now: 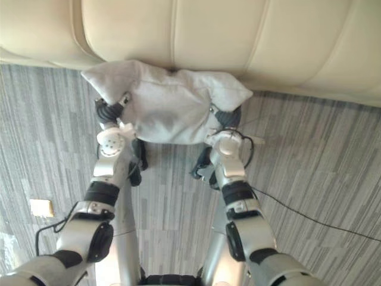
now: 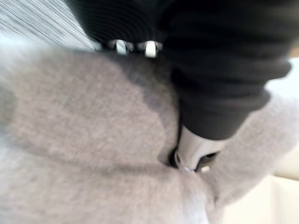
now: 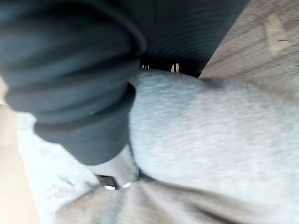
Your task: Pick up cushions and gather them together orderly.
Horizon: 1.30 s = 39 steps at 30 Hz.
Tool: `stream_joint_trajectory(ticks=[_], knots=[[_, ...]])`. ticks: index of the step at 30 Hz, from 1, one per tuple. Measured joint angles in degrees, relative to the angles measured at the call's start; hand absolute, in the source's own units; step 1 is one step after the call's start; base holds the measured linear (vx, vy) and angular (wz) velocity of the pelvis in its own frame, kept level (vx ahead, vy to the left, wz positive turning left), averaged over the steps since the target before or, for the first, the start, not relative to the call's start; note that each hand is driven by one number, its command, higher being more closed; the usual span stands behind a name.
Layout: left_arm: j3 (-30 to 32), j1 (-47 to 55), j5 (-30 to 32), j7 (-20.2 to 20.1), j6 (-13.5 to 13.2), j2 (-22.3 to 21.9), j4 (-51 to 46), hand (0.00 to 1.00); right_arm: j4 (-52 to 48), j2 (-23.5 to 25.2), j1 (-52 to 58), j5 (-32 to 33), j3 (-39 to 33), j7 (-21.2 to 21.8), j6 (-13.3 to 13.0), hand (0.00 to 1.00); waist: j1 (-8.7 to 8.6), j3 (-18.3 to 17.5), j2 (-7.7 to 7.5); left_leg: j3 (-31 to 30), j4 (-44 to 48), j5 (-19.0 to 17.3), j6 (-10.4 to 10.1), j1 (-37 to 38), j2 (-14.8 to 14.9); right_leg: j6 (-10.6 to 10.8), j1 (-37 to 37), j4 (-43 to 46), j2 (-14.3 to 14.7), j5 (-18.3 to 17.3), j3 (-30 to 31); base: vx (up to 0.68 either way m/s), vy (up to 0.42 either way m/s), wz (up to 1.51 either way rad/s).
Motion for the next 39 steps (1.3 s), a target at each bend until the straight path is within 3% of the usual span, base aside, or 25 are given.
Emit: stream_joint_trajectory(ticks=[5,8,10,12,14,15,18,19,23,25,27,29,30,32,34,37,38,39], knots=[[-4.8,7.2,0.0,-0.3,-1.1,-1.2,-5.4,1.00,-8.0,1.6,11.2,0.3,0.6,0.2,-1.9,1.00,-0.27,-0.3,-0.06,2.0,-7.5,1.2,0.1,12.6,-0.2,-0.1,11.3,-7.1,1.2,2.0,-0.7,-0.04,-0.025,-0.09],[-7.9,15.6,0.1,-0.6,-1.4,-2.8,-10.3,1.00,-14.0,2.6,21.4,0.0,1.8,0.4,-2.4,1.00,-0.49,-4.8,0.04,3.1,-11.4,1.8,-0.9,19.3,-0.3,0.3,17.7,-10.9,1.9,2.2,-1.1,0.06,-0.047,-0.04],[-9.2,19.1,0.1,-0.9,-1.7,-2.8,-13.0,1.00,-17.9,2.5,25.9,-0.2,3.0,0.5,-2.5,1.00,-0.52,-5.3,-0.03,3.4,-13.5,1.8,-0.9,24.4,-0.4,0.5,22.9,-13.2,2.3,2.3,-1.6,0.12,-0.042,0.00],[-9.7,25.5,0.0,-2.0,-2.2,-2.8,-16.1,1.00,-22.7,2.5,32.6,-2.8,5.3,1.1,-2.9,1.00,-0.48,-9.0,-0.17,4.7,-18.0,2.2,-1.2,31.0,-0.6,1.3,29.0,-17.6,3.0,2.8,-2.1,0.14,-0.027,-0.01],[-9.7,28.5,0.0,-2.7,-2.4,-2.8,-17.3,1.00,-24.3,2.5,35.4,-4.4,6.0,1.9,-3.0,1.00,-0.46,-10.2,-0.18,5.3,-21.0,2.7,-1.3,35.2,-1.1,1.7,32.7,-19.9,3.2,3.0,-2.3,0.13,-0.014,-0.02],[-10.3,32.3,0.0,-3.0,-2.8,-2.6,-18.5,1.00,-25.4,2.5,38.7,-5.7,7.0,2.6,-3.1,1.00,-0.49,-12.9,-0.19,6.3,-24.9,3.3,-1.5,39.6,-1.5,2.1,36.3,-22.9,3.6,3.2,-2.4,0.18,-0.019,-0.04],[-11.4,36.3,0.0,-3.4,-4.0,-2.2,-18.8,1.00,-25.6,2.3,42.0,-7.6,8.0,3.0,-3.1,1.00,-0.46,-16.2,-0.09,6.7,-30.9,4.8,-1.8,45.0,-2.6,2.8,40.5,-27.1,4.2,4.0,-2.5,0.18,-0.014,-0.02],[-12.2,38.6,0.0,-4.2,-4.2,-1.7,-18.8,1.00,-25.5,1.9,44.0,-9.4,8.1,3.5,-3.0,1.00,-0.50,-18.0,0.50,7.1,-35.1,6.1,-2.0,48.2,-3.0,3.1,43.1,-30.1,5.0,4.8,-2.7,0.15,-0.009,0.00],[-14.6,43.6,0.0,-4.8,-4.2,-0.7,-18.9,1.00,-25.4,1.5,46.8,-13.7,8.0,3.9,-2.8,1.00,-0.91,-19.6,1.82,7.1,-41.3,7.3,-2.1,55.5,-3.6,4.0,50.2,-35.9,6.4,6.1,-3.1,0.20,0.008,-0.03],[-15.6,45.3,0.0,-5.3,-4.2,-0.4,-18.9,1.00,-25.4,1.4,48.0,-14.7,8.0,3.9,-2.8,1.00,-1.11,-20.6,1.95,6.5,-40.7,7.3,-2.1,56.1,-3.8,4.2,52.2,-37.7,6.6,6.3,-3.4,0.15,0.016,0.10],[-16.2,46.6,-0.1,-5.6,-4.1,-0.1,-18.9,1.00,-25.4,0.8,48.7,-15.8,8.0,3.8,-2.8,1.00,-1.37,-20.7,1.96,5.0,-35.5,6.1,-0.7,55.3,-3.8,4.4,55.8,-39.6,6.4,6.4,-4.9,0.14,0.033,0.32],[-16.4,46.9,-0.2,-5.8,-3.9,-0.2,-18.9,1.00,-25.4,-0.6,48.6,-16.0,8.2,3.7,-2.8,1.00,-1.47,-20.6,2.16,2.8,-23.0,5.9,-0.3,50.3,-3.8,4.4,59.2,-41.1,5.8,6.4,-6.9,0.10,0.059,0.42],[-16.4,47.1,-0.4,-5.9,-3.9,-0.3,-18.9,1.00,-25.3,-1.7,48.5,-16.0,8.6,3.6,-2.8,1.00,-0.96,-20.9,2.96,3.0,-16.7,6.2,-0.3,48.0,-3.0,4.5,61.7,-42.8,6.0,6.4,-7.6,0.07,0.070,0.33],[-16.4,46.9,-0.9,-6.6,-3.9,-0.2,-19.1,1.00,-25.0,-2.5,48.2,-16.0,9.0,2.8,-2.9,1.00,-0.77,-21.2,2.80,3.9,-13.3,5.8,-0.5,45.4,-2.3,5.4,64.1,-46.4,5.5,7.1,-8.7,0.07,0.137,0.26],[-16.9,47.1,-1.3,-6.7,-3.9,-0.3,-20.4,1.00,-24.0,-2.6,47.0,-16.0,8.6,1.9,-2.9,1.00,-0.56,-21.8,3.71,6.5,-19.6,3.3,0.3,45.4,-1.7,6.5,64.7,-48.6,5.2,8.1,-9.3,0.11,0.198,0.20],[-17.0,47.1,-1.3,-6.7,-3.8,-0.4,-22.3,1.00,-21.3,-2.7,44.1,-16.0,7.8,1.3,-2.8,1.00,-0.18,-22.2,4.37,8.1,-35.8,6.5,0.3,46.2,-2.4,9.5,66.2,-51.8,4.5,10.2,-9.7,0.17,0.259,0.06],[-17.0,46.8,-1.4,-6.7,-3.6,0.1,-22.4,1.00,-19.0,-2.1,42.7,-15.9,7.8,1.2,-2.4,1.00,0.52,-22.1,3.30,9.4,-37.7,10.6,-0.2,47.7,-3.6,11.4,67.5,-53.0,3.3,11.3,-9.0,0.24,0.296,0.00],[-17.0,46.7,-1.5,-6.7,-3.5,1.0,-22.5,1.00,-18.6,-0.9,42.7,-15.9,7.8,1.3,-1.7,1.00,0.34,-22.5,1.86,9.7,-35.9,9.1,1.3,47.3,-5.1,12.1,68.0,-53.5,1.6,12.9,-9.1,0.26,0.301,0.10]])
